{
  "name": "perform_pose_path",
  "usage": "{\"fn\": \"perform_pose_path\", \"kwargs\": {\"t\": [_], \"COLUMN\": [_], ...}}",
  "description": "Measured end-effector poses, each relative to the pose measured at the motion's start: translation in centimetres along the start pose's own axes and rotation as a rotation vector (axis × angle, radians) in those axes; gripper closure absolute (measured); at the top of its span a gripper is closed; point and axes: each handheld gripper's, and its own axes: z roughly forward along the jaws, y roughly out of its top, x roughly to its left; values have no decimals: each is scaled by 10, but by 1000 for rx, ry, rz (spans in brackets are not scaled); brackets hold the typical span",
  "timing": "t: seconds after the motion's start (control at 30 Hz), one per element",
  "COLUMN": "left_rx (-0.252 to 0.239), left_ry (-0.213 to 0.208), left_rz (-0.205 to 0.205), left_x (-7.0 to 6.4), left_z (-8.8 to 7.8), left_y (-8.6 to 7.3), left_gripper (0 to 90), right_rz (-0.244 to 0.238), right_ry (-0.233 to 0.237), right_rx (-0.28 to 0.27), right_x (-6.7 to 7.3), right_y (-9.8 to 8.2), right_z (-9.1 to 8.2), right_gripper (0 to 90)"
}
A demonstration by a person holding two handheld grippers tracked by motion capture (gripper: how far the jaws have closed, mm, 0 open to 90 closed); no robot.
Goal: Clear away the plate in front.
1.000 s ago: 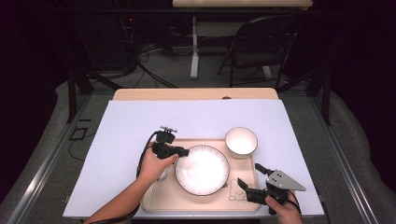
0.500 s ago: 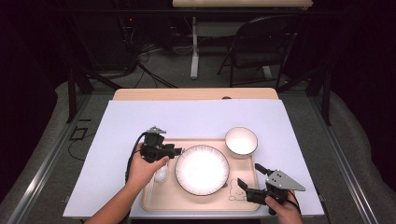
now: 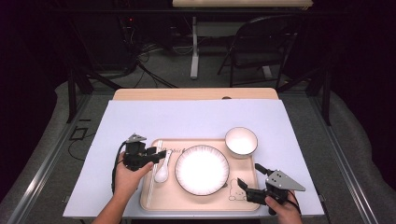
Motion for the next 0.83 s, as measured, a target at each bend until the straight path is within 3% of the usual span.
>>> {"fn": "perform_pose_path", "kwargs": {"t": [0.37,0.8,0.83], "left_rx": [-93,-112,-139], "left_ry": [109,129,204], "left_rz": [50,46,64], "left_x": [13,19,29], "left_z": [-7,-4,-8], "left_y": [-16,-22,-24], "left_gripper": [394,364,364], "right_rz": [-1,-1,-1], "right_ry": [0,3,3], "right_rx": [1,-1,-1], "right_x": [0,0,0], "right_y": [0,0,0], "right_z": [0,0,0], "right_gripper": [142,142,142]}}
